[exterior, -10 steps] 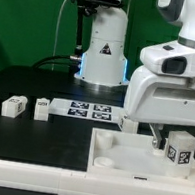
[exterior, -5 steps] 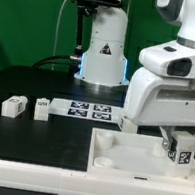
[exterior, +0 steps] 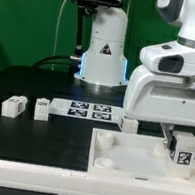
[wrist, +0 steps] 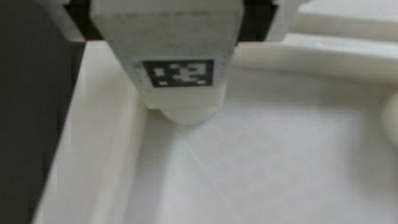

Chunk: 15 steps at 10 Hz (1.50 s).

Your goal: Assemble one leg

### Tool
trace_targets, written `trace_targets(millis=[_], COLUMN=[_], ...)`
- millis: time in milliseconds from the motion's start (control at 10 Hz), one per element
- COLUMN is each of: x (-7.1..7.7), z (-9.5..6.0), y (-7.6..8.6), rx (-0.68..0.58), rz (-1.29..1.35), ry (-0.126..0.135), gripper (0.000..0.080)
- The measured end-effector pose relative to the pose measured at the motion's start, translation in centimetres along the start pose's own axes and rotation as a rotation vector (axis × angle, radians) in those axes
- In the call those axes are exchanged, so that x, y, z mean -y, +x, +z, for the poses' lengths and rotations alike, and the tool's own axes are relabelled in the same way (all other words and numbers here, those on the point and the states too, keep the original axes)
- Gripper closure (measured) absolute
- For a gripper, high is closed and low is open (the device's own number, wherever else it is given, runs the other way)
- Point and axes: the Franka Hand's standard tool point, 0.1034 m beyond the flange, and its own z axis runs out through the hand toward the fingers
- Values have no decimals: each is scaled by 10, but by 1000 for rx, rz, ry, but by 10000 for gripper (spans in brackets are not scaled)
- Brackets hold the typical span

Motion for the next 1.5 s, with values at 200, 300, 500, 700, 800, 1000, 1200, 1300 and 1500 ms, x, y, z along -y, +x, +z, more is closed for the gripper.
trace_targets(millis=[200, 300, 500, 700, 800, 1000, 1200, 1300, 1500], x=[1, 1, 1, 1, 1, 3, 1, 1, 2], z=[0, 0, 1, 1, 1, 1, 0, -1, -2], y=[0, 1, 2, 2, 2, 3, 4, 3, 2], rx=[9, 15, 18, 19, 20, 8, 2, -2, -5], rz=[262, 336, 628, 684, 656, 593, 248, 89, -151], ry=[-6, -2, 6, 9, 10, 25, 26, 28, 28], gripper=[509, 509, 509, 508, 508, 198, 165, 152, 151])
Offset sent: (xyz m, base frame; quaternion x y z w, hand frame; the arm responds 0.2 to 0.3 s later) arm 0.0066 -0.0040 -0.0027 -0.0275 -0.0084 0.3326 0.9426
